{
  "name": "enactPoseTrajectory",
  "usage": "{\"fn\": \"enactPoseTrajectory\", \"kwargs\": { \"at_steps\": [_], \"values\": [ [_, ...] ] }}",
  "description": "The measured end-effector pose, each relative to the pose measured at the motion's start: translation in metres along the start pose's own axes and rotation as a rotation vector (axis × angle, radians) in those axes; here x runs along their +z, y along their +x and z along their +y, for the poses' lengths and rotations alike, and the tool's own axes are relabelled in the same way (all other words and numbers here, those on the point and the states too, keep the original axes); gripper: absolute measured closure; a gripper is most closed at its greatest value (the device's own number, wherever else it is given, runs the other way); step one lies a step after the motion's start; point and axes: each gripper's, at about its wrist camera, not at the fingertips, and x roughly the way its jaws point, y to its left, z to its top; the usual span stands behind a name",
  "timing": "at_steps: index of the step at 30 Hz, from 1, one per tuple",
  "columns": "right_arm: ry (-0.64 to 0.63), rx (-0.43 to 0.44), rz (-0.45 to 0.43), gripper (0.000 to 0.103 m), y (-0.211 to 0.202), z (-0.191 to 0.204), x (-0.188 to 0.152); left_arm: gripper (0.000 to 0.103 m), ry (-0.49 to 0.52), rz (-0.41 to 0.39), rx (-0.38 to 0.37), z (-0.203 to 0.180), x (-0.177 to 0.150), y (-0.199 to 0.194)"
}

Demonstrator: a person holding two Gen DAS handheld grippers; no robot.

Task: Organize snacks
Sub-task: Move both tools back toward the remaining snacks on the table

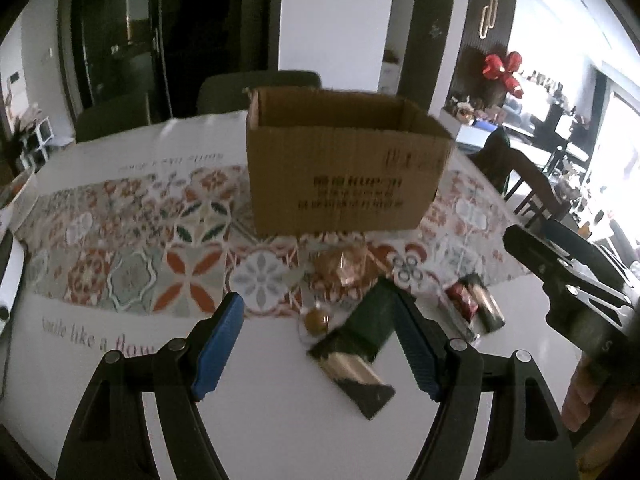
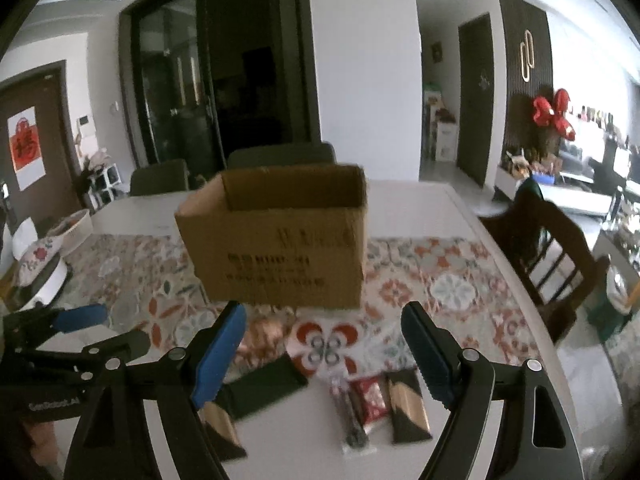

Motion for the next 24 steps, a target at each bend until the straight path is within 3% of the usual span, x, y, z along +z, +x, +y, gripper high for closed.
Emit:
{"fn": "enactPoseTrajectory", "kwargs": {
  "at_steps": [8, 19, 24],
  "values": [
    [0.001, -0.001, 0.054, 0.023, -0.001, -0.011, -0.033, 0.028, -0.015, 0.071, 0.008, -0.014, -0.026, 0.018],
    [0.006, 0.061, 0.201, 0.023, 0.030, -0.018, -0.069, 0.028, -0.089, 0.216, -0.045, -0.020, -0.047, 0.059],
    [0.042, 0.090, 0.262, 0.031, 0.045, -0.025, -0.078, 0.028, -0.086, 0.227, -0.024, -0.023, -0.051, 0.069]
  ]
}}
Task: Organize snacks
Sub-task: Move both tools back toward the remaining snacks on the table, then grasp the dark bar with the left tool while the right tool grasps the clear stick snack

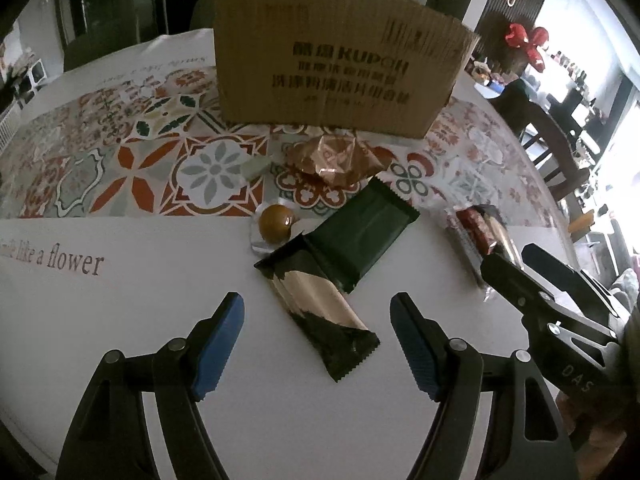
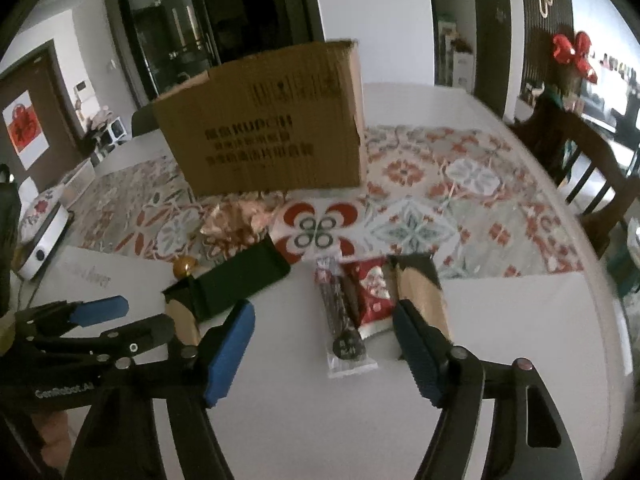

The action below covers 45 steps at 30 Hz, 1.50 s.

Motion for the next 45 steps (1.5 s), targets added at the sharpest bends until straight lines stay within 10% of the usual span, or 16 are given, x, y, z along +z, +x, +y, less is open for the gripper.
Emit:
{"fn": "enactPoseTrajectory", "kwargs": {
  "at_steps": [23, 32, 45],
  "values": [
    [0.052, 0.059, 0.113, 0.052, 0.040, -0.004, -0.010, 0.031, -0.040, 0.051, 0.036, 0.004, -0.001, 0.032],
    [0.024, 0.015, 0.103, 0.075, 0.052, 0.008, -0.004, 0.059, -0.035, 0.007, 0.058, 0.010, -0.003, 0.028],
    [0.054, 0.043, 0.093, 0.078, 0.041, 0.016, -0.015, 0.074, 0.004, -0.022, 0.056, 0.009, -0.010, 0.016]
  ]
}}
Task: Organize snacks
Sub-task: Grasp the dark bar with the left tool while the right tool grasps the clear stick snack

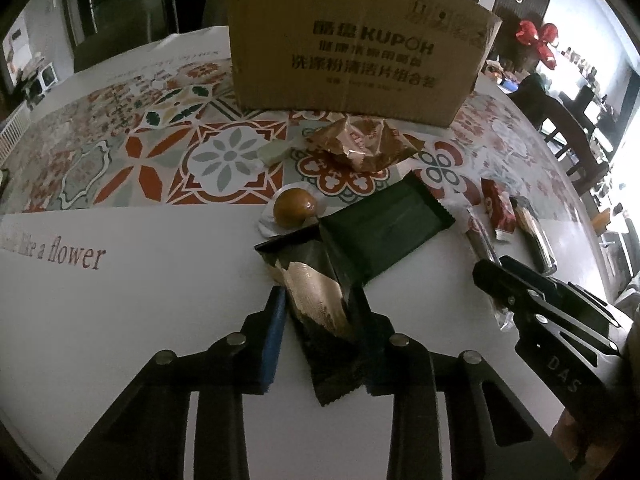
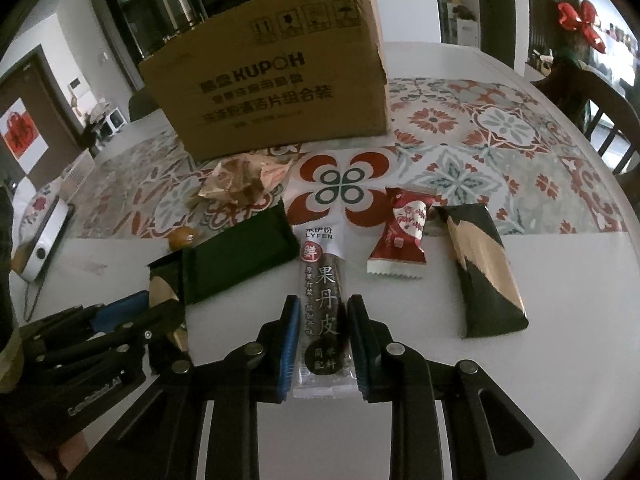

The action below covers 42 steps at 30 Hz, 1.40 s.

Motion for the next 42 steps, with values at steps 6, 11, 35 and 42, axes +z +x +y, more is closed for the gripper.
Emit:
{"fn": "enactPoseTrajectory", "kwargs": {
  "at_steps": [6, 11, 35, 42],
  "values": [
    [0.005, 0.004, -0.024, 0.078, -0.013, 0.006, -0.003, 0.093, 0.011, -0.026, -0.025, 0.002, -0.003, -0.013],
    [0.005, 0.012, -0.053, 0.078, -0.026, 0.013, -0.005, 0.095, -0.007, -0.022, -0.065, 0.008, -0.007, -0.016],
    [0.048, 0.020, -0.046, 0.078, -0.031, 0.018, -0.031, 0.064, 0.067, 0.019, -0.050, -0.013, -0.021, -0.001],
    [0.048, 0.019, -0.046, 0.078, -0.030, 0.020, -0.032, 0.070, 0.128, -0.033, 0.000, -0.018, -0.025, -0.001]
  ]
}}
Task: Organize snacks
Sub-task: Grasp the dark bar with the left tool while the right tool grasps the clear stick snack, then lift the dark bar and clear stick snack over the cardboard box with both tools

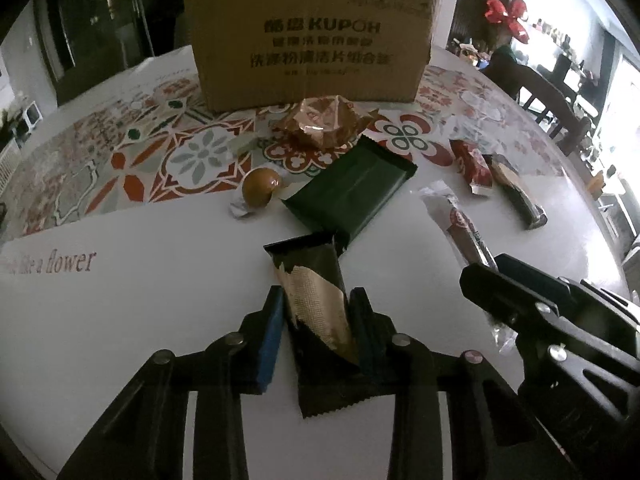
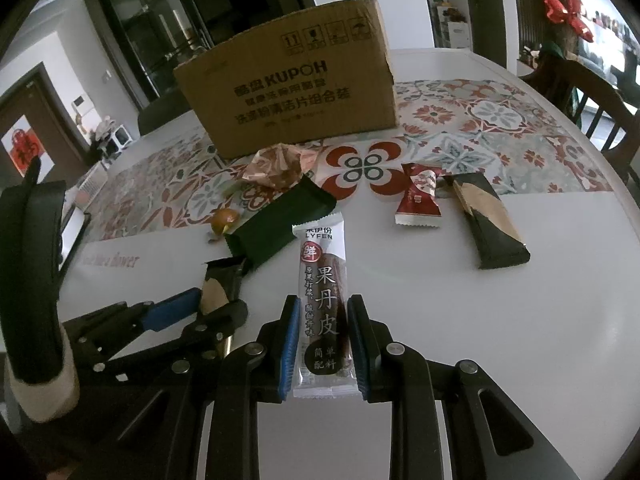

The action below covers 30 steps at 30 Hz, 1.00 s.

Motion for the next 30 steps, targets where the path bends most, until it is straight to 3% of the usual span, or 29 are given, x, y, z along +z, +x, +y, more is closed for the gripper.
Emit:
{"fn": "enactPoseTrajectory", "kwargs": {
  "at_steps": [7, 21, 30],
  "values": [
    [-0.007, 0.002, -0.002, 0.078, -0.001, 0.005, 0.000, 0.071, -0.041, 0.000, -0.037, 0.012, 0.002, -0.009],
    [-0.039, 0.000, -0.088, 0.078, -0.031, 0.022, 0.024, 0.071, -0.014, -0.185, -0.040, 0.027, 0.032, -0.061],
    [-0.082, -0.025, -0.218, 0.078, -0.058, 0.037, 0.069, 0.071, -0.012, -0.293, -0.052, 0.044, 0.081, -0.091]
  ]
}}
